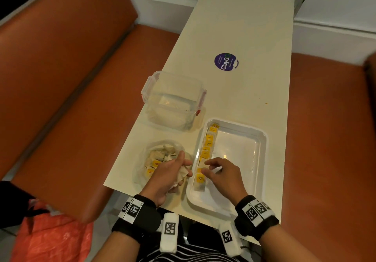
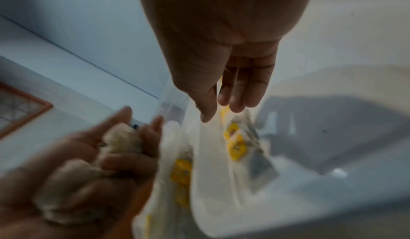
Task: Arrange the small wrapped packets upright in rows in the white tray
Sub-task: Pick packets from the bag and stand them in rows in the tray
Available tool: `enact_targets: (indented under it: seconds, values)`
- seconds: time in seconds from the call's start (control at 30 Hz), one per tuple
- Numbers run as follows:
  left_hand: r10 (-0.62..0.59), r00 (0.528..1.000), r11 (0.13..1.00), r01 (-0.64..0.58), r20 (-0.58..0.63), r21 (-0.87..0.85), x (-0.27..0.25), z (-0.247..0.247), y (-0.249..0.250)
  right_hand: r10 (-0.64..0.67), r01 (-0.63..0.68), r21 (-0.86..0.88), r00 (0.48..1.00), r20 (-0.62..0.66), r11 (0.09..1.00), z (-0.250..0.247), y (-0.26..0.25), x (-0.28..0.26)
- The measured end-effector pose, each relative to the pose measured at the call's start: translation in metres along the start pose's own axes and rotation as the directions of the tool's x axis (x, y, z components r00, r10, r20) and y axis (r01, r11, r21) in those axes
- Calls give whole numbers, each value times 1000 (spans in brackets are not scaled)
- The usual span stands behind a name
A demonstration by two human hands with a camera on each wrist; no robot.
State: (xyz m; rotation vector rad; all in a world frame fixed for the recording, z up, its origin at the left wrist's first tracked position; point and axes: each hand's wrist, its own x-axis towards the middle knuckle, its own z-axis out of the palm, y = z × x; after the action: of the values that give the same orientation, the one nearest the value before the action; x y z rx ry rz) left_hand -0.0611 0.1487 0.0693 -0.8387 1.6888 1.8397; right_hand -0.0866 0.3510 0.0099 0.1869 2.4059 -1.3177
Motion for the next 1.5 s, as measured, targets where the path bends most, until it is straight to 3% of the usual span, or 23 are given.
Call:
enact_targets:
  seconds: [0.17,0.3,0.4,0.5,0.63,0.73,0.83,1.13,1.3,1.5]
  values:
    - [12,987,989,12,163,-147,-2,3,-1,-248,235,109,960,130,966,-28,-52,-27]
    - [22,964,977,36,265,-210,-6,6,3,-402,429,-45,873,275,902,-32,-60,-34]
    - [27,955,978,35,294,-204,-8,4,5,-409,450,-133,877,252,883,-28,-57,-32]
    - [37,955,989,7,294,-145,-9,0,6,-358,376,-77,916,179,924,-28,-56,-32]
    - [143,943,990,-131,300,-60,-15,-6,4,-219,205,112,966,134,972,-35,-58,-32]
    - [217,938,975,-223,272,-7,-20,-8,1,-153,108,237,971,183,966,-41,-60,-34]
    - [240,959,967,-251,151,52,-16,-8,-4,-120,54,252,959,256,966,-44,-59,-36]
    - [116,991,976,-126,62,178,-10,-5,-18,5,-53,175,965,261,983,-28,-13,-28]
    - [14,999,999,-12,-41,52,-9,-14,-17,128,-144,31,947,296,989,-11,20,-18]
    - [7,999,1000,-7,-52,1,-8,-23,-14,159,-178,36,937,310,983,12,32,-13]
